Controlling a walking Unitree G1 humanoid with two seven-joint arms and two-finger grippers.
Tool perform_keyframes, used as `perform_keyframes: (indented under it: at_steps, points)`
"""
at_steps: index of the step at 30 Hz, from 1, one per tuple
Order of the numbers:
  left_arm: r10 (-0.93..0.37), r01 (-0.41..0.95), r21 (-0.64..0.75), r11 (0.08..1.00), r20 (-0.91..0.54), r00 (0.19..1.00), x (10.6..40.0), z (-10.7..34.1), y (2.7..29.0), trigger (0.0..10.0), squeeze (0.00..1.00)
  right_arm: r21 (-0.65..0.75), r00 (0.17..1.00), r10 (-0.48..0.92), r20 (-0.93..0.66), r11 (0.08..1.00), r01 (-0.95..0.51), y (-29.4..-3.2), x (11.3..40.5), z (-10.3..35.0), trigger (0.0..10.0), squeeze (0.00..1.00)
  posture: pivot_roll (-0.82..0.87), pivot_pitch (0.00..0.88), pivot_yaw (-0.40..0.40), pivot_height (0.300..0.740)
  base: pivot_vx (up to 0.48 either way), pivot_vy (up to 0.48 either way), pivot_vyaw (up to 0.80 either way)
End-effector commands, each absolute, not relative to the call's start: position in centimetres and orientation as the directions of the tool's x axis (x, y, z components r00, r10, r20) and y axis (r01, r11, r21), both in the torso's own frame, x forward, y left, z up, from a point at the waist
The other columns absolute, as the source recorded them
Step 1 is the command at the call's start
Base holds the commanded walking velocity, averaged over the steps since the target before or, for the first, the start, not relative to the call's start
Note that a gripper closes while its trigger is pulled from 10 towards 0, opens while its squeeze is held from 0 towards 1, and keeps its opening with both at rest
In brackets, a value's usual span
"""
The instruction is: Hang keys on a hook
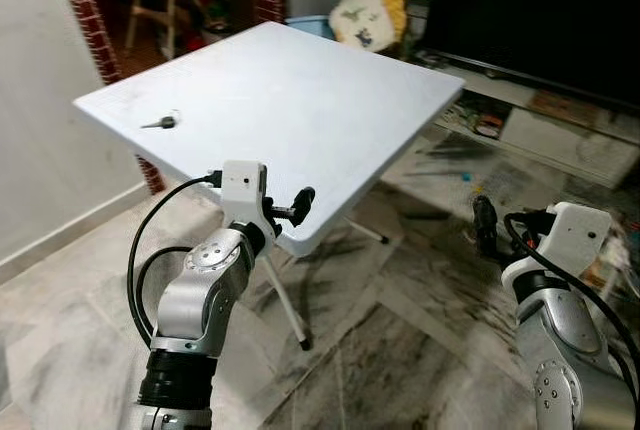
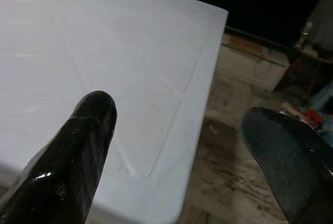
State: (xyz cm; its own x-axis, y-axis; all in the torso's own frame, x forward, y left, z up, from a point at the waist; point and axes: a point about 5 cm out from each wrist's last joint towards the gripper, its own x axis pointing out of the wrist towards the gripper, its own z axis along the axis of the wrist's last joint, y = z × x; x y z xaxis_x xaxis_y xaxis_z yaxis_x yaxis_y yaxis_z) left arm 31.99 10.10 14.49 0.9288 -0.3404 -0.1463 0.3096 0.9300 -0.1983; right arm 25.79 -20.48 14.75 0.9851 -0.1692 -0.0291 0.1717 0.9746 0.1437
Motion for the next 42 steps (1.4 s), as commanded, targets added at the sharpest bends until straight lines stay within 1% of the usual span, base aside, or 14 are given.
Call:
perform_keyframes:
  at_steps: [1, 6, 7, 10, 14, 17, 23, 30, 35, 42]
  points:
    - [-0.325, 0.301, -0.175, 0.938, -0.132, 0.937, 32.5, 14.9, 9.8, 10.0, 0.0, 0.144, 0.985, -0.171, -0.017, 0.975, 0.171, -20.4, 25.9, 15.2, 10.0, 0.0, 0.03, 0.0, -0.022, 0.74, 0.0, 0.0, -0.8]
    - [-0.29, 0.261, -0.192, 0.946, -0.139, 0.947, 33.1, 15.0, 9.6, 10.0, 0.0, 0.155, 0.983, -0.182, -0.023, 0.971, 0.183, -20.3, 25.9, 15.3, 10.0, 0.0, 0.02, 0.0, -0.019, 0.74, 0.0, 0.0, -0.8]
    - [-0.292, 0.259, -0.214, 0.942, -0.139, 0.946, 33.2, 15.0, 9.5, 10.0, 0.0, 0.178, 0.98, -0.194, -0.035, 0.964, 0.197, -20.4, 25.8, 15.2, 10.0, 0.0, 0.01, 0.0, -0.018, 0.74, 0.0, 0.0, -0.8]
    - [-0.307, 0.28, -0.194, 0.94, -0.125, 0.944, 33.2, 15.1, 8.9, 10.0, 0.0, 0.177, 0.979, -0.197, -0.043, 0.963, 0.201, -20.5, 25.2, 14.9, 10.0, 0.0, 0.0, 0.0, -0.014, 0.74, 0.0, 0.0, -0.8]
    - [-0.314, 0.291, -0.177, 0.94, -0.124, 0.941, 33.0, 14.9, 8.6, 10.0, 0.0, 0.199, 0.97, -0.236, -0.064, 0.949, 0.244, -21.0, 24.7, 14.5, 10.0, 0.0, -0.01, 0.0, -0.009, 0.74, 0.0, 0.0, -0.8]
    - [-0.325, 0.306, -0.144, 0.941, -0.139, 0.935, 32.6, 14.4, 9.0, 10.0, 0.0, 0.189, 0.967, -0.253, -0.039, 0.948, 0.255, -21.2, 24.8, 14.9, 10.0, 0.0, -0.01, 0.0, 0.0, 0.74, 0.0, 0.0, -0.8]
    - [-0.349, 0.327, -0.155, 0.932, -0.143, 0.926, 32.7, 14.3, 9.2, 10.0, 0.0, 0.181, 0.96, -0.279, -0.026, 0.943, 0.279, -21.7, 24.8, 15.2, 10.0, 0.0, -0.02, 0.0, 0.008, 0.74, 0.0, 0.0, -0.8]
    - [-0.359, 0.339, -0.141, 0.93, -0.154, 0.921, 33.0, 14.3, 8.9, 10.0, 0.0, 0.18, 0.959, -0.281, -0.022, 0.943, 0.28, -21.7, 25.0, 15.4, 10.0, 0.0, -0.02, 0.0, 0.013, 0.74, 0.0, 0.0, -0.8]
    - [-0.426, 0.403, -0.157, 0.902, -0.162, 0.89, 32.7, 14.1, 7.9, 10.0, 0.0, 0.186, 0.967, -0.254, -0.027, 0.949, 0.254, -21.1, 25.2, 15.4, 10.0, 0.0, -0.02, 0.0, 0.014, 0.74, 0.0, 0.0, -0.79]
    - [-0.411, 0.385, -0.165, 0.908, -0.177, 0.894, 32.8, 13.9, 7.9, 10.0, 0.0, 0.188, 0.964, -0.265, -0.025, 0.946, 0.265, -21.2, 25.1, 15.4, 10.0, 0.0, -0.02, 0.0, 0.016, 0.74, 0.0, 0.0, -0.79]
